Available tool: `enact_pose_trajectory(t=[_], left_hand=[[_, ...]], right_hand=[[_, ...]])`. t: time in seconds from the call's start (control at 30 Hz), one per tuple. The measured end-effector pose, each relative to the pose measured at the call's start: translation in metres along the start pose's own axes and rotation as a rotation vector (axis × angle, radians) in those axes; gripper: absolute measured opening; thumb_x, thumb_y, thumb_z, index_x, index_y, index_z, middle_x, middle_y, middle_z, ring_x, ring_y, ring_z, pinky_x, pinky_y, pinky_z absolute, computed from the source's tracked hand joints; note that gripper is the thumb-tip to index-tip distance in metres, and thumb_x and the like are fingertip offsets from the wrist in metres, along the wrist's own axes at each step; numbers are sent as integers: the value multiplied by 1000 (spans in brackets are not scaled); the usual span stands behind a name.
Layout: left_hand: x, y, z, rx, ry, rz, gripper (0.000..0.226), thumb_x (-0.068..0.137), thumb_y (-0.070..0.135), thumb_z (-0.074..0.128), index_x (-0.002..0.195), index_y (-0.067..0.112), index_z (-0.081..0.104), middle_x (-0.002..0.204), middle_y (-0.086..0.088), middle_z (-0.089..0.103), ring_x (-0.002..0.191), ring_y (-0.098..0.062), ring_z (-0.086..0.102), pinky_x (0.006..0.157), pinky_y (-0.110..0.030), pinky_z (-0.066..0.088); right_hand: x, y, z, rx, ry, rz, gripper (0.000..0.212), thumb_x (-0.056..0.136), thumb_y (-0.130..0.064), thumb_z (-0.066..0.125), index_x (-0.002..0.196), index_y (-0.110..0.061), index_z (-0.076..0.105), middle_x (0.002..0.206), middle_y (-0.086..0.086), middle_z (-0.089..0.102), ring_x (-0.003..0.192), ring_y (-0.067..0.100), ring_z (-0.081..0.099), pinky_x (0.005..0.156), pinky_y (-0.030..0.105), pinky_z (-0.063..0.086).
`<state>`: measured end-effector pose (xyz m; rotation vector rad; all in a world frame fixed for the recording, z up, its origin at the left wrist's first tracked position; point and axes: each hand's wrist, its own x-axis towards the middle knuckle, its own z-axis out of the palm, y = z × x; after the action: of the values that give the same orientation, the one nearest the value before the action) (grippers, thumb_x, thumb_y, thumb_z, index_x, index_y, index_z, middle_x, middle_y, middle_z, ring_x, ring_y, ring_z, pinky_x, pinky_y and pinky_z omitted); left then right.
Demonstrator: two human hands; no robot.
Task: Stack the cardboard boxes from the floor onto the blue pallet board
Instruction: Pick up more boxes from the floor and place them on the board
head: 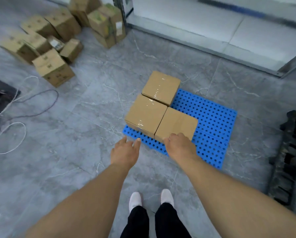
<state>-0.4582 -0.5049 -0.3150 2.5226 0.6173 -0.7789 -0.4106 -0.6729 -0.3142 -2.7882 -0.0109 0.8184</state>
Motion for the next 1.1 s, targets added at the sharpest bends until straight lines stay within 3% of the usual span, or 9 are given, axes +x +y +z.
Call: enact_pose_trajectory(t=[0.2, 0.43, 0.8, 1.1], left_hand=[[-49, -14, -68, -104, 195, -115, 61, 96, 53, 19, 146, 18, 27, 152, -3, 31, 140, -23, 26, 114, -44, 20], [-75, -34, -113, -202, 373, -233, 63, 95, 54, 21, 148, 20, 19, 153, -4, 28, 141, -24, 23, 115, -46, 16], [-48, -120, -167, -347, 474, -359, 63, 96, 53, 24, 148, 19, 17, 154, -2, 24, 141, -23, 21, 115, -46, 15], [8, -219, -269, -366, 508, -365, 71, 93, 54, 34, 149, 17, 11, 155, -3, 22, 141, -23, 22, 114, -46, 19]], right_hand=[[-27, -59, -59, -90, 63, -235, 53, 98, -47, 20, 121, -14, 55, 119, 10, 51, 108, 27, 50, 85, 38, 40], [-31, -122, -89, -196, 103, -436, 52, 97, -46, 22, 121, -11, 53, 122, 11, 52, 109, 28, 50, 83, 37, 39], [-12, -253, -78, -293, 117, -603, 54, 97, -47, 23, 126, -11, 51, 125, 11, 49, 112, 28, 49, 90, 39, 39], [12, -408, -79, -362, 143, -620, 47, 95, -43, 31, 127, -12, 49, 127, 10, 47, 115, 28, 48, 89, 38, 40]])
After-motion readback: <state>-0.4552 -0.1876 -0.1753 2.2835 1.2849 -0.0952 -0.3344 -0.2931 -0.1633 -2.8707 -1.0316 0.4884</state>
